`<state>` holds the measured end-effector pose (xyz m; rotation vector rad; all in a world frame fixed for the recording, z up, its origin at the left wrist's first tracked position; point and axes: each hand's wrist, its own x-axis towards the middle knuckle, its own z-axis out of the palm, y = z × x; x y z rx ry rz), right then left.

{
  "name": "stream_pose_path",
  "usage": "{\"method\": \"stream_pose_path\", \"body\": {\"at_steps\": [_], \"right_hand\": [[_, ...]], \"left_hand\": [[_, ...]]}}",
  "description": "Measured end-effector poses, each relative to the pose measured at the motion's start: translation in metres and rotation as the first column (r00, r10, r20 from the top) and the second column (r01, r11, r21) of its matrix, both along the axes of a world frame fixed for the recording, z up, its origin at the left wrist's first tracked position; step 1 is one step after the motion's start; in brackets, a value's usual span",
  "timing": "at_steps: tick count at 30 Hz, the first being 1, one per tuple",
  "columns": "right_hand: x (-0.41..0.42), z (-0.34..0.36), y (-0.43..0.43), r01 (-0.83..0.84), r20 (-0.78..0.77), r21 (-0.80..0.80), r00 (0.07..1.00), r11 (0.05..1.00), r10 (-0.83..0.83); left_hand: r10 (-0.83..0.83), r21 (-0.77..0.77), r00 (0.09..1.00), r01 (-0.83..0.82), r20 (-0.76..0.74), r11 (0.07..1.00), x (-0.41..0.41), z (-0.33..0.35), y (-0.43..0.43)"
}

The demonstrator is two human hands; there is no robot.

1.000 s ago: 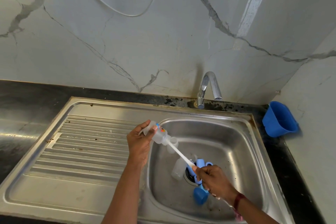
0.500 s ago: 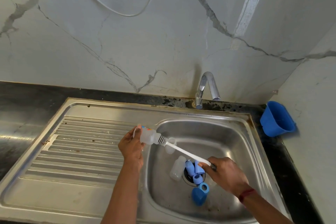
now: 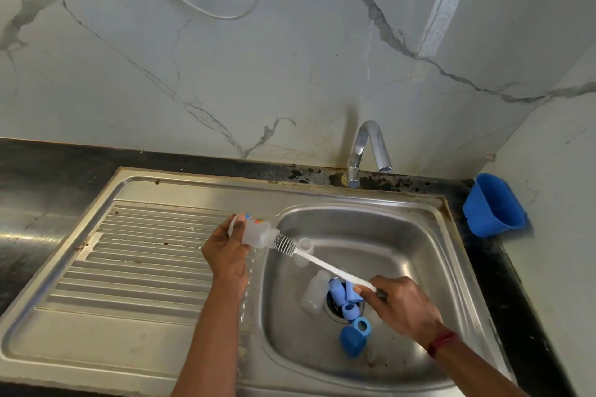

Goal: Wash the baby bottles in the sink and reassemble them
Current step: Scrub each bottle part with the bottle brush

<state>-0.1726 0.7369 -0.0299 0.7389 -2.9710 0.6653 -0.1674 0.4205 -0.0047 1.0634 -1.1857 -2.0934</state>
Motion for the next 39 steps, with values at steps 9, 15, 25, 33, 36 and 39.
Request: {"method": "stream_pose_path", "body": {"at_steps": [9, 15, 25, 33, 36, 39], "right_hand": [[-0.001, -0.015, -0.007, 0.080, 0.223, -0.160, 0.974, 0.984, -0.043], [0.004, -0.021, -0.005, -0.002, 0.275, -0.100, 0.961, 0.995, 0.029], [0.001, -0.009, -0.005, 0.101, 0.310, -0.238, 0.950, 0.966, -0.023], [0.003, -0.008, -0.004, 0.194, 0.340, -0.236, 0.934, 0.952, -0.106], [0.001, -0.002, -0.006, 0.244, 0.322, -0.260, 0.934, 0.934, -0.155], [0.001, 0.006, -0.014, 0.182, 0.278, -0.238, 0.954, 0.954, -0.113]], "left_hand": [[-0.054, -0.019, 0.998, 0.053, -0.013, 0.998, 0.000, 0.001, -0.001], [-0.047, 0.011, 0.998, 0.048, -0.041, 0.999, 0.003, -0.007, -0.004], [-0.062, -0.003, 0.997, 0.062, -0.041, 0.998, 0.000, -0.004, 0.001], [0.031, 0.119, 0.994, -0.018, -0.101, 0.993, 0.006, 0.001, -0.001], [-0.012, 0.154, 0.989, 0.035, -0.145, 0.987, 0.006, 0.001, 0.001], [-0.076, 0.159, 0.986, 0.100, -0.150, 0.982, 0.003, 0.001, 0.008]]}}
